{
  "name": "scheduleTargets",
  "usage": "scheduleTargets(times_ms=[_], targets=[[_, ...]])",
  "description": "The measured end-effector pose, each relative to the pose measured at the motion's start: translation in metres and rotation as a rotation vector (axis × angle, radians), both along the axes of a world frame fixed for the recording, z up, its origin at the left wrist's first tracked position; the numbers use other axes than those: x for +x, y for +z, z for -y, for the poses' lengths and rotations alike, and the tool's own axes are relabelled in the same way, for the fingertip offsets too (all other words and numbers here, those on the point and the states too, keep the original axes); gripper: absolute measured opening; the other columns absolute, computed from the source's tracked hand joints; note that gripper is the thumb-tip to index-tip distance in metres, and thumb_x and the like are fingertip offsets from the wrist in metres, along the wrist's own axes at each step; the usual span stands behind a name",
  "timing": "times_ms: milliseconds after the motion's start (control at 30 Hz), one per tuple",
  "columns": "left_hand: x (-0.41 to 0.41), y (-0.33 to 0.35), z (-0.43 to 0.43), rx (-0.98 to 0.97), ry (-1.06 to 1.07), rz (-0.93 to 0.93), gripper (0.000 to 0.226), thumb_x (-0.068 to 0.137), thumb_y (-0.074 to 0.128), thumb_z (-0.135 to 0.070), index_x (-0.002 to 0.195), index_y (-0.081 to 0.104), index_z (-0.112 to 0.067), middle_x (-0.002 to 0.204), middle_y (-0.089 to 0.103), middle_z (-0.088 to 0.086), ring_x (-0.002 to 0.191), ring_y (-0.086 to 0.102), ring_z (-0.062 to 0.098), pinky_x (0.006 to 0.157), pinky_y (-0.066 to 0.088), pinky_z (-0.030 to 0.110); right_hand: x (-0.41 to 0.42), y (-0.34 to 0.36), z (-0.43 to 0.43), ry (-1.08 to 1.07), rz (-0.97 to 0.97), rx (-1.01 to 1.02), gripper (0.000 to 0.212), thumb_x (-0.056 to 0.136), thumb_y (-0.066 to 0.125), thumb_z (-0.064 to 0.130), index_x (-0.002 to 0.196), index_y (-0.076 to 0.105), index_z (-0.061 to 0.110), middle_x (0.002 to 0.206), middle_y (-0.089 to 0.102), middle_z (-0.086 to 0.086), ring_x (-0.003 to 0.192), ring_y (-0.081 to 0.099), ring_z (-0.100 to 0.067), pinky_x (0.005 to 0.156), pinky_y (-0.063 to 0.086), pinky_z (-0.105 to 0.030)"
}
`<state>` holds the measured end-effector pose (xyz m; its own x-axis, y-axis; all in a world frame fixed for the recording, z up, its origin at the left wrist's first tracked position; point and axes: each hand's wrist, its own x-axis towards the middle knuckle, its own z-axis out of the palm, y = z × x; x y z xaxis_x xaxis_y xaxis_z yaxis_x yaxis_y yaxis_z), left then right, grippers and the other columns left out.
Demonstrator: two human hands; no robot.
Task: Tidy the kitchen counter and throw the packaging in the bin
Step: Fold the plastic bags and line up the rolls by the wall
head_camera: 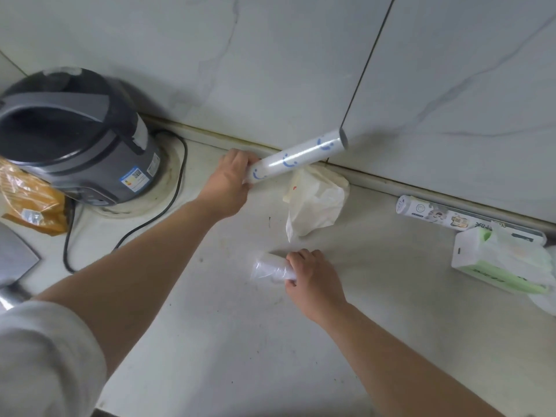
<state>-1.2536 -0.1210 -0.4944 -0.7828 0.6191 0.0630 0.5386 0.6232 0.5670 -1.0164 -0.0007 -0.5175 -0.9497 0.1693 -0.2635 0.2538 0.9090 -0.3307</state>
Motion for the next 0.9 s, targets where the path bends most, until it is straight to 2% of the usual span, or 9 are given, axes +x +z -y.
scheduleTargets(times_ms=[200, 400, 700, 900], targets=[[-0.037, 0.007, 0.016, -0.284, 0.046, -0.145, 0.049, 0.077, 0.058, 0.006, 0.122, 0.051, -0.011, 0.118, 0.045, 0.016, 0.106, 0.044, 0.038, 0.091, 0.042, 0.047, 0.000, -0.001, -0.002, -0.003, -0.001, -0.014, 0.019, 0.085, 0.058, 0.020, 0.104, 0.057, 0.018, 0.103, 0.058, 0.000, 0.097, 0.052, -0.026, 0.079, 0.046, -0.038], [-0.041, 0.005, 0.029, -0.523, 0.126, -0.102, 0.051, 0.072, 0.058, 0.005, 0.119, 0.045, -0.010, 0.120, 0.042, 0.015, 0.112, 0.040, 0.038, 0.089, 0.046, 0.051, -0.006, -0.001, -0.007, -0.014, -0.016, -0.004, 0.017, 0.083, 0.059, 0.019, 0.100, 0.057, 0.016, 0.100, 0.058, -0.001, 0.094, 0.051, -0.027, 0.077, 0.046, -0.038], [-0.040, 0.000, 0.029, -0.569, 0.181, -0.080, 0.049, 0.076, 0.060, 0.003, 0.121, 0.044, -0.007, 0.122, 0.042, 0.016, 0.112, 0.041, 0.037, 0.090, 0.047, 0.049, -0.018, 0.003, -0.016, -0.027, -0.038, 0.019, 0.022, 0.082, 0.061, 0.019, 0.104, 0.056, 0.016, 0.102, 0.059, 0.000, 0.091, 0.050, -0.027, 0.075, 0.047, -0.038], [-0.044, 0.000, 0.033, -0.633, 0.198, -0.176, 0.049, 0.075, 0.061, 0.004, 0.119, 0.044, -0.006, 0.120, 0.044, 0.017, 0.111, 0.041, 0.038, 0.086, 0.048, 0.049, -0.026, 0.003, -0.020, -0.036, -0.046, 0.015, 0.022, 0.083, 0.061, 0.020, 0.104, 0.055, 0.017, 0.101, 0.058, 0.001, 0.093, 0.050, -0.026, 0.074, 0.046, -0.037]])
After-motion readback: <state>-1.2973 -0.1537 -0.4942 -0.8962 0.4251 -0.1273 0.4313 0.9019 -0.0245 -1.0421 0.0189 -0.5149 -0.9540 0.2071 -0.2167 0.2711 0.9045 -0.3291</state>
